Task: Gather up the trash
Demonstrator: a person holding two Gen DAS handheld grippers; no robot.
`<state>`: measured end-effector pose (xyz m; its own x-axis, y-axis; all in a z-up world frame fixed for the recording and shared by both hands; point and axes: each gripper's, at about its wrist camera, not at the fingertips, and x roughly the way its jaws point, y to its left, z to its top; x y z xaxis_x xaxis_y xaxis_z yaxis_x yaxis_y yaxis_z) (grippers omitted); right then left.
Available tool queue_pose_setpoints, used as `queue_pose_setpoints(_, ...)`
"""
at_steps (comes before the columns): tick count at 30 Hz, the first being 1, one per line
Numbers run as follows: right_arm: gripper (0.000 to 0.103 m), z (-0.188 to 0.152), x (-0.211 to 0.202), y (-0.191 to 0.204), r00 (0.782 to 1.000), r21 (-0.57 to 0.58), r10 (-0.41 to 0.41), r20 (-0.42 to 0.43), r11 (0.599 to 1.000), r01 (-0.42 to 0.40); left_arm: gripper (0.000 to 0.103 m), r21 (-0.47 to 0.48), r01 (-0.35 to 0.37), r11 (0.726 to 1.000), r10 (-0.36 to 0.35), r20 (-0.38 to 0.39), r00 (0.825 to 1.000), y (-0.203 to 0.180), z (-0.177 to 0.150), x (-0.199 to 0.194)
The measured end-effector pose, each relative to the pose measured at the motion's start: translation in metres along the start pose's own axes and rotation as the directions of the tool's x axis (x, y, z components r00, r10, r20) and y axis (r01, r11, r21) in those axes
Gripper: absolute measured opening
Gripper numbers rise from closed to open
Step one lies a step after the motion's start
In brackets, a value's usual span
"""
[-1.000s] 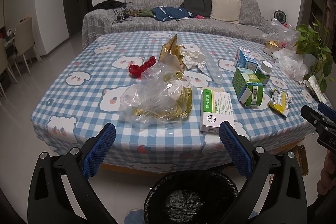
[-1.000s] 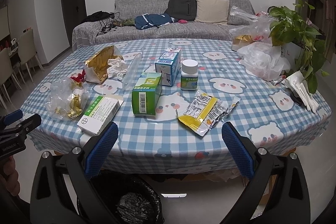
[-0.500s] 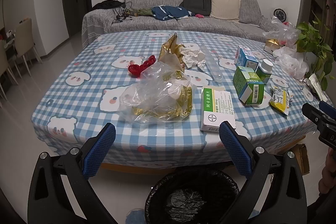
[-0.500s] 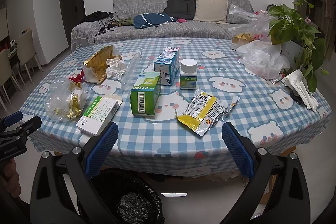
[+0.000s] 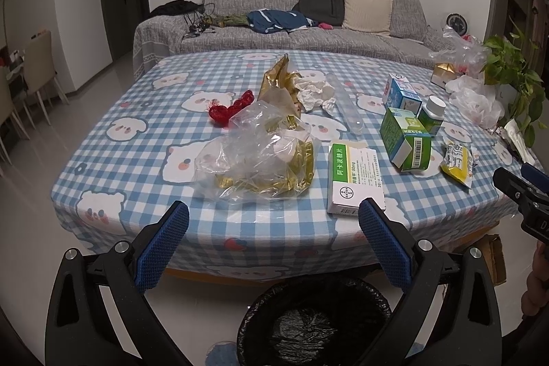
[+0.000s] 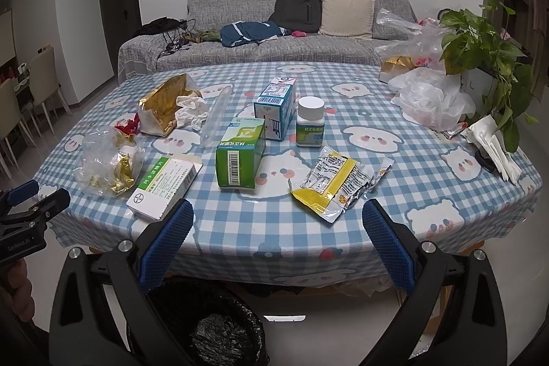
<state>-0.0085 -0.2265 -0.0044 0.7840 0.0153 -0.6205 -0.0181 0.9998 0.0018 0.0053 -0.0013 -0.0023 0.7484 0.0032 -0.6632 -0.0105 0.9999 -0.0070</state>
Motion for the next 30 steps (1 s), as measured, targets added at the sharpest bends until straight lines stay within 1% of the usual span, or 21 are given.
queue_pose_setpoints(20,0.095,-0.001,0.001,0.001,1.000,-0.001,0.001,-0.003,1.000,-0.001,0.097,0.000,-0.006,1.000,0.006,-0.010,1.000,0.002,0.002,0.001)
queue_pose_setpoints(30,0.095,0.006,0.012,0.005,1.000,-0.004,-0.001,-0.010,1.000,0.001,0.097,0.001,-0.004,1.000,0.004,-0.021,1.000,0.004,0.008,0.013)
